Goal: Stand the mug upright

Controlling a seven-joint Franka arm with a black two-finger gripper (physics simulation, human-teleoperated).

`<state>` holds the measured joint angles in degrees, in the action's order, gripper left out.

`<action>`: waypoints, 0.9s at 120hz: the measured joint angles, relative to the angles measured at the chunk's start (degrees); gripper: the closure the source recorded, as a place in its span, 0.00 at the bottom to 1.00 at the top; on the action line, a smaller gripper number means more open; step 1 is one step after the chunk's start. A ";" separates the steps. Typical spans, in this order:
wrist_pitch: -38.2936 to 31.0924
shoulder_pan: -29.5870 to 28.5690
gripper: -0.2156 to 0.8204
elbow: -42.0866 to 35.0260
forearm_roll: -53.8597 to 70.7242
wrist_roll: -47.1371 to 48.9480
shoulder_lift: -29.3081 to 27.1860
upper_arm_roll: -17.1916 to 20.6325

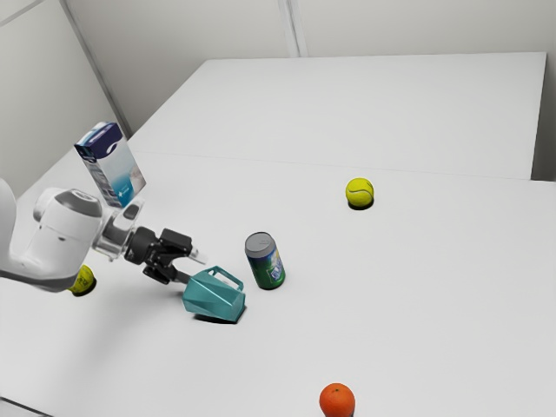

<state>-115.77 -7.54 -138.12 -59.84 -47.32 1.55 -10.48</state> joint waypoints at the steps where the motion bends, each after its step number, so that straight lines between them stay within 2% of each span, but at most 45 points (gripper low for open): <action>1: -0.02 -0.02 0.21 -0.05 -0.07 -0.17 0.01 0.05; 28: -1.34 -0.60 0.21 -1.96 -1.84 -3.95 0.45 2.71; 44: -2.33 1.22 0.22 -3.06 -2.83 -5.60 0.48 3.47; 52: -2.63 1.97 0.31 -3.18 -3.07 -6.31 0.34 3.51; 67: -2.88 2.03 0.60 -3.28 -3.30 -7.44 -0.02 3.53; 75: -2.90 1.50 0.71 -3.58 -3.38 -7.94 -0.35 3.57; 108: -2.59 0.92 0.89 -4.01 -3.49 -9.46 -3.60 3.44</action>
<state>-118.36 -6.62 -142.13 -63.33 -56.78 -2.05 -7.04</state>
